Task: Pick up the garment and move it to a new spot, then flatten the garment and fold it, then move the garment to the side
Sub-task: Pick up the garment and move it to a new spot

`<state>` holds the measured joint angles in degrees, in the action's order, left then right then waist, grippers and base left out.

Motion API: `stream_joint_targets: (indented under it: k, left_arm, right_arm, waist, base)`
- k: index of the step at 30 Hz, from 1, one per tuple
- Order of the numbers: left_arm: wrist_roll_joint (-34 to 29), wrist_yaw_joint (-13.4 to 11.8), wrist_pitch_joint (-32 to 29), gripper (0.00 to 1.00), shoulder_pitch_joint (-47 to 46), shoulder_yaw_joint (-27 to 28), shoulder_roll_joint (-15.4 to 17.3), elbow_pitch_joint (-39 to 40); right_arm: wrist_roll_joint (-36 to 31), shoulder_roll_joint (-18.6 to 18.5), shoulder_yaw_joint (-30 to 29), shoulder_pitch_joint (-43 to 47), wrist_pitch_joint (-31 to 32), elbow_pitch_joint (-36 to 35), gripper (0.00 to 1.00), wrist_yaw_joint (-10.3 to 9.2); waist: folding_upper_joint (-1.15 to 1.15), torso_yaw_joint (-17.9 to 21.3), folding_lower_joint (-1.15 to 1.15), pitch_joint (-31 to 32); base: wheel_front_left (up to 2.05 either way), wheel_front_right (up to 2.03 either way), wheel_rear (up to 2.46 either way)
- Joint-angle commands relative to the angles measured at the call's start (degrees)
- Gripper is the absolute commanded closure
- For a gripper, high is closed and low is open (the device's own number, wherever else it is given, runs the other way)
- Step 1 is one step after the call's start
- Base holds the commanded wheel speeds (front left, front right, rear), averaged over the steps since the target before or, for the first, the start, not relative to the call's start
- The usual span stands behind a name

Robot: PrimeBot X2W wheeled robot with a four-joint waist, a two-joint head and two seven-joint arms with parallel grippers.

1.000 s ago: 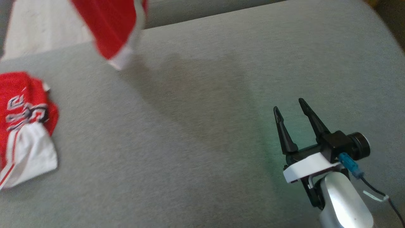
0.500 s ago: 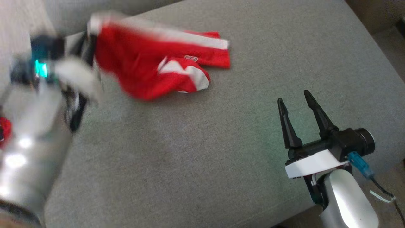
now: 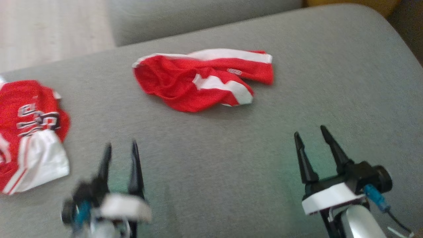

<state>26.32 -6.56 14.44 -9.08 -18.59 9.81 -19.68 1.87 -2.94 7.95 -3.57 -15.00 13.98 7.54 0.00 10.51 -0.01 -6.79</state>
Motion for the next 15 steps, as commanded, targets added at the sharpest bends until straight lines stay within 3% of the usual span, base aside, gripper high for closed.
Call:
stream_joint_targets:
  k: [1, 6, 15]
  left_arm:
    - [-3.0, -0.2, 0.5, 0.00, 0.9, 3.7, -0.5, 4.4]
    - [-11.1, -0.1, 0.5, 0.00, 11.0, 8.4, -5.4, 14.0]
    - [-17.8, 1.2, 0.6, 0.00, 18.9, 10.2, -6.8, 18.4]
  right_arm:
    - [0.1, 0.1, 1.7, -0.3, 0.0, -1.8, 0.00, -0.05]
    - [0.5, 0.1, 2.3, 2.4, 0.0, -1.7, 0.00, -0.05]
    - [1.5, 0.1, -0.1, 8.2, 0.0, -1.1, 0.00, -0.05]
  waist:
    - [0.00, -5.1, 0.01, 4.4]
    - [0.00, -10.5, 0.01, 7.4]
    - [0.00, -15.7, 0.01, 11.6]
  base:
    - [0.00, 0.00, 0.00]
    - [0.00, 0.00, 0.00]
    - [0.00, 0.00, 0.00]
